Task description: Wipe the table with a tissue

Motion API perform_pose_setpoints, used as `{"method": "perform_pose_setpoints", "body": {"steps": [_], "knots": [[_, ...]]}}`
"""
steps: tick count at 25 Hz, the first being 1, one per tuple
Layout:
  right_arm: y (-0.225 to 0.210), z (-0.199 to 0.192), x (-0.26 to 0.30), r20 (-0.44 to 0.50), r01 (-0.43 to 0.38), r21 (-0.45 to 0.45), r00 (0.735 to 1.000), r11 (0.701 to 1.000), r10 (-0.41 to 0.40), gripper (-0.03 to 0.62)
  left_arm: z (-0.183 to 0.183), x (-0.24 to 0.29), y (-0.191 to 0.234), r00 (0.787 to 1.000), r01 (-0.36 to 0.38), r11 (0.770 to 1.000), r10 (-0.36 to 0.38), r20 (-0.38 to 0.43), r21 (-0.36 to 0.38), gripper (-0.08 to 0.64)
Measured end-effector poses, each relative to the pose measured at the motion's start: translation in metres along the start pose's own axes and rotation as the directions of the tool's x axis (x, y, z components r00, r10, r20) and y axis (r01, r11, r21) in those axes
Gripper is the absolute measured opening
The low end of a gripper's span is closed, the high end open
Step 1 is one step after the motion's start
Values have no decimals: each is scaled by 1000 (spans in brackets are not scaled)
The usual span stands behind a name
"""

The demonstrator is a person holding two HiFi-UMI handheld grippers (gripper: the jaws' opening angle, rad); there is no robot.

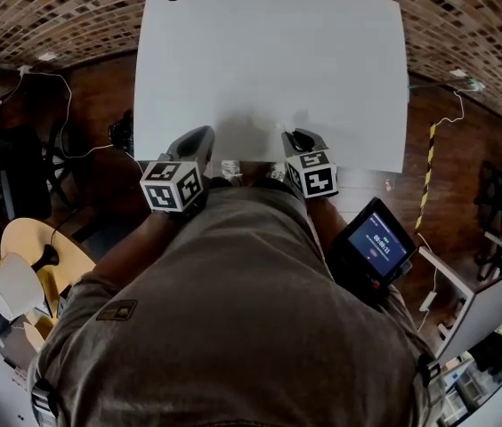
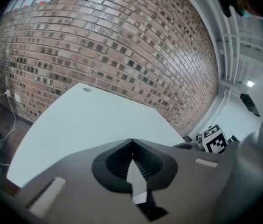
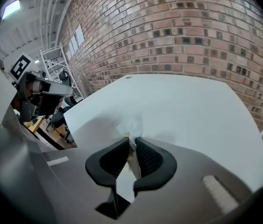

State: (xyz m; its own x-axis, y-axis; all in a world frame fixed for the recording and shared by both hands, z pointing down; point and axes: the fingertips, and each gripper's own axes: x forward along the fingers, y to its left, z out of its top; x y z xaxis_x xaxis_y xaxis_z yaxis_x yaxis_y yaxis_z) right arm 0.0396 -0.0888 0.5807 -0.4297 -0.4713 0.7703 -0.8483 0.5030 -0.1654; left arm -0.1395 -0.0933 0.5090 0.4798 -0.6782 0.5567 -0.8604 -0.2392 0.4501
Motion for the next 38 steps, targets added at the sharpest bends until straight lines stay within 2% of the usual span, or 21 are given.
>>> {"method": "perform_pose_setpoints", "body": {"steps": [8,16,24,31,38], "knots": [[-27,-9,-10,9,42,33,999,999,-42,54,1,6,-14,1000,12,1000,-12,0,28,2],[-33,-31,2,-36,54,64,998,996,-52,54,-6,-1,-6,1000,-18,1000,18,4,12,2],[-3,-19,17,-32,-28,24,999,999,29,54,-5,-4,-1,999,-44,999,45,12,-3,2],[41,-12,30,-48,-128,-42,991,991,126,54,-4,-13,9,997,-73,997,73,21,-12,2],[55,-12,33,-51,-167,-62,985,984,164,54,-2,-15,10,997,-78,997,78,25,-6,2]]}}
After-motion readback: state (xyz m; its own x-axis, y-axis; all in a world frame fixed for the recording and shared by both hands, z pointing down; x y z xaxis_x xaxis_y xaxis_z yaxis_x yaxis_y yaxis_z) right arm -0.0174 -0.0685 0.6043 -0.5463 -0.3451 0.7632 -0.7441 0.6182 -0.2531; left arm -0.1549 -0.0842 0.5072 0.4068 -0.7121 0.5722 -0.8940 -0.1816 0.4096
